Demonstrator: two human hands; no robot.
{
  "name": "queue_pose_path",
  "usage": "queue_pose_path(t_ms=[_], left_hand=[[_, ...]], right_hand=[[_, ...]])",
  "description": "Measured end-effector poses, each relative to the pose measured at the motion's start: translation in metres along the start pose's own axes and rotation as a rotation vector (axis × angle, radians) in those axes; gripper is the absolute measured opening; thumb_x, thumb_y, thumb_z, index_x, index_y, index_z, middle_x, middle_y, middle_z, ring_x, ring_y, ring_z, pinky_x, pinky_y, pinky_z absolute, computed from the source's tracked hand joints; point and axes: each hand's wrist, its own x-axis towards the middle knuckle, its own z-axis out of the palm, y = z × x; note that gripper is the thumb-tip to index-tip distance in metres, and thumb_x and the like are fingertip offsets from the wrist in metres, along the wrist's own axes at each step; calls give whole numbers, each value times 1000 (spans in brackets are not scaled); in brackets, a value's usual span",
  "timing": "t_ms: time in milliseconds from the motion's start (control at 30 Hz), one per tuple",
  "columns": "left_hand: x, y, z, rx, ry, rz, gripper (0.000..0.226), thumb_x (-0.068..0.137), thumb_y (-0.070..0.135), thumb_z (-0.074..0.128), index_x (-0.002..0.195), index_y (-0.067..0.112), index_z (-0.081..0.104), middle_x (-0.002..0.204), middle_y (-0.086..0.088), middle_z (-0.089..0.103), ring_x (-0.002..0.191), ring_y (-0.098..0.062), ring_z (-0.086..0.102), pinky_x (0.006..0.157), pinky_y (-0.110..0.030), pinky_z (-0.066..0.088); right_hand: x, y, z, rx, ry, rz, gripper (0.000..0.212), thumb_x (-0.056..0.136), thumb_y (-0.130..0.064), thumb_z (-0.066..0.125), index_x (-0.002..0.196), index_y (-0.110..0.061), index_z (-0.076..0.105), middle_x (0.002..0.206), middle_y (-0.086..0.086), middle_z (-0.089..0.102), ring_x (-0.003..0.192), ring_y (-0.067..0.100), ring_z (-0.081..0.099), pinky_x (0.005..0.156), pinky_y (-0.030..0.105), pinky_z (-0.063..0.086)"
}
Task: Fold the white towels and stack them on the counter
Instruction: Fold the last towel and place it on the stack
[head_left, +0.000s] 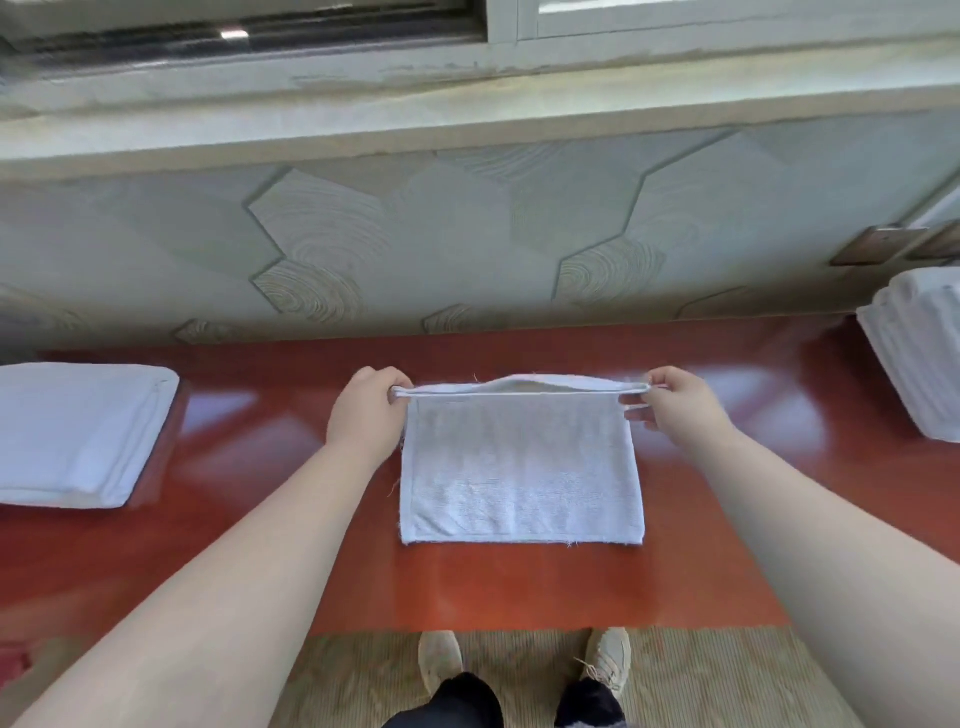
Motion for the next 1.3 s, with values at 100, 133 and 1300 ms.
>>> queue_pose_path(t_ms=[100,133,1300], left_hand=[[-40,-10,9,-32,-4,-76,14,91,25,54,93,36,60,74,7,64,76,-23,59,65,-35,46],[-53,-12,13,-51,-11,-93,13,91,25,53,95,36,58,68,6,62,72,-24,59,63,-36,47],[-39,-25,77,-133,-210,-542,72,90,57,67,140,8,51,138,-12,56,116,-33,61,96,-41,52]], right_hand=[[-27,28,-1,144,4,93,19,97,-5,41,101,-7,59,92,19,75,67,24,74,61,28,50],[-35,39,-1,161,10,111,20,97,-11,42,100,-5,62,93,22,76,72,29,74,68,32,52],[-25,98,40,-403,208,221,53,93,-54,62,107,-3,62,86,6,64,80,31,60,74,35,45]])
